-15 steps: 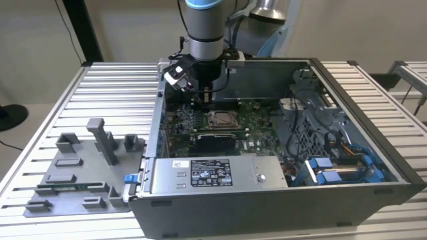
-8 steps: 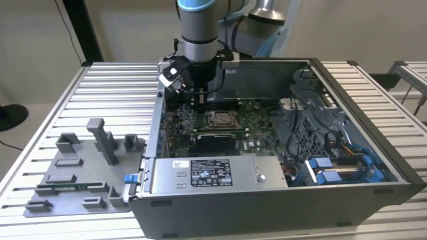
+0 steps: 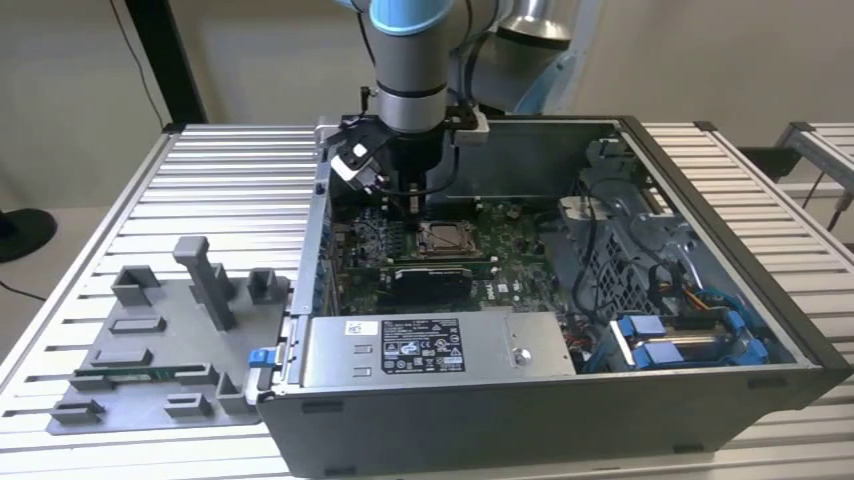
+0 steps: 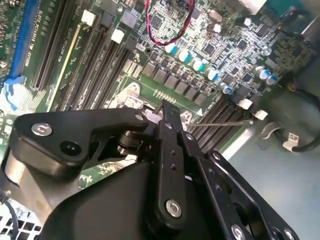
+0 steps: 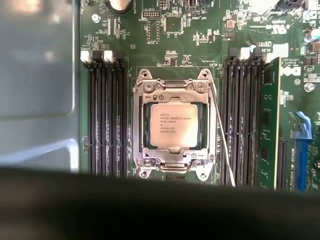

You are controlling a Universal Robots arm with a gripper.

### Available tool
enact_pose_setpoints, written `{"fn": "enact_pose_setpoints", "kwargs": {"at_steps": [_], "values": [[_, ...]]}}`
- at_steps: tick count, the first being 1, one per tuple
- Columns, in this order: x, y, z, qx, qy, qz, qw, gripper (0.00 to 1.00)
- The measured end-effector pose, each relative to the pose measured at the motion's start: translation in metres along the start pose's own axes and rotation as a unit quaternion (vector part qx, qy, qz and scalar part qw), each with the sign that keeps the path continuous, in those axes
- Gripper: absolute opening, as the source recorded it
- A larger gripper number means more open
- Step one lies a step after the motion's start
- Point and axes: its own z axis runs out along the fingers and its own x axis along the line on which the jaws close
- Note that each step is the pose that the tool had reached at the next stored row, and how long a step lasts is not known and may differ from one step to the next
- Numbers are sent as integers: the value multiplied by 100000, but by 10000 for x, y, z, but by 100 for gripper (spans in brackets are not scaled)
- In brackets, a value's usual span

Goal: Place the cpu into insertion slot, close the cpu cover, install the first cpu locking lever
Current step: 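Close the cpu cover, then install the first cpu locking lever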

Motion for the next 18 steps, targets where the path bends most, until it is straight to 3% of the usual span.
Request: {"fn": "enact_pose_setpoints", "kwargs": {"at_steps": [3, 10, 18], "values": [[-2, 15, 44, -8, 4, -17, 100000, 0], [-2, 97, 70, -15, 9, -14, 100000, 0], [-7, 96, 144, 22, -34, -10, 100000, 0]]}}
